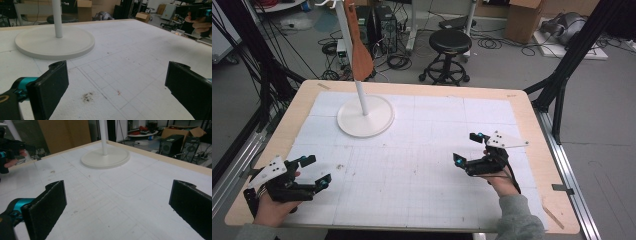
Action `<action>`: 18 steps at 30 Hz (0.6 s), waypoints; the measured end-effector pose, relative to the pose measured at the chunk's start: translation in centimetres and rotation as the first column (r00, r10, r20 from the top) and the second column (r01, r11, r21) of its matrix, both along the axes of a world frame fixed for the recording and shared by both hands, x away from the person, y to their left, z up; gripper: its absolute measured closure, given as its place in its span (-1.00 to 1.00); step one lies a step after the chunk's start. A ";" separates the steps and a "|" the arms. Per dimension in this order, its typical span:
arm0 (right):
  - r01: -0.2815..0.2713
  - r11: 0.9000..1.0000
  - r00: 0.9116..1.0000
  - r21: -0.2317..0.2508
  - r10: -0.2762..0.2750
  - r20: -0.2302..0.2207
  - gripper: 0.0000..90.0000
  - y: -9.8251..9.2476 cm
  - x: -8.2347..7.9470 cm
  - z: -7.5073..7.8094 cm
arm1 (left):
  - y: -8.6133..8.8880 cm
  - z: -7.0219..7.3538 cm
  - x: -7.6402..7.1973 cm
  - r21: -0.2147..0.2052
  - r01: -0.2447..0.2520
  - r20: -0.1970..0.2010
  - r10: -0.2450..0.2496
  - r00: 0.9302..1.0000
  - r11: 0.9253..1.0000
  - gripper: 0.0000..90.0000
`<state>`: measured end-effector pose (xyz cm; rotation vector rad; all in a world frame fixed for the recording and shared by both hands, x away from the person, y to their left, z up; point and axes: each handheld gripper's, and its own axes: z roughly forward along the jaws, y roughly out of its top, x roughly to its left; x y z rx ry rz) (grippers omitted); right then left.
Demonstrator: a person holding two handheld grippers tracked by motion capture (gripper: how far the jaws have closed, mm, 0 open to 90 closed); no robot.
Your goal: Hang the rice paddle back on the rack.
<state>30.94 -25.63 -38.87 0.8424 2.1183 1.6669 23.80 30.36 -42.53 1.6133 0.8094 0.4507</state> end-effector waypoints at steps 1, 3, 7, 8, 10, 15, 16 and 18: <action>0.006 1.000 1.000 0.005 -0.006 0.002 -1.00 -0.3 -0.1 -0.1 | 0.0 0.0 0.0 0.002 0.001 0.001 -0.001 1.000 1.000 -0.88; 0.017 1.000 1.000 0.012 -0.017 -0.002 -1.00 -1.0 -0.3 -0.3 | 0.0 0.0 0.0 0.003 0.001 0.003 -0.001 1.000 1.000 -0.88; 0.033 0.999 0.999 0.023 -0.032 -0.011 -1.00 -2.2 -0.8 -0.7 | 0.1 0.0 -0.1 0.004 0.000 0.003 0.000 1.000 1.000 -0.88; 0.026 0.999 0.999 0.038 -0.025 -0.022 -1.00 -2.4 -0.8 -0.8 | 0.1 0.0 -0.1 0.003 0.000 0.005 0.000 1.000 1.000 -0.88; 0.038 0.998 0.999 0.058 -0.036 -0.035 -1.00 -3.2 -0.9 -1.2 | 0.3 0.0 -0.1 0.004 -0.005 0.001 0.005 1.000 1.000 -0.88; 0.087 0.993 0.995 0.074 -0.083 -0.055 -1.00 -4.9 -1.4 -1.8 | 0.5 0.0 0.0 -0.004 -0.012 0.005 0.012 1.000 1.000 -0.88; 0.091 0.993 0.995 0.070 -0.087 -0.055 -1.00 -5.1 -1.5 -1.9 | 0.5 0.0 0.0 -0.005 -0.013 0.004 0.013 1.000 1.000 -0.88; 0.091 0.993 0.994 0.075 -0.086 -0.070 -1.00 -5.5 -1.6 -2.2 | 0.6 -0.1 0.0 -0.009 -0.016 -0.001 0.016 1.000 1.000 -0.88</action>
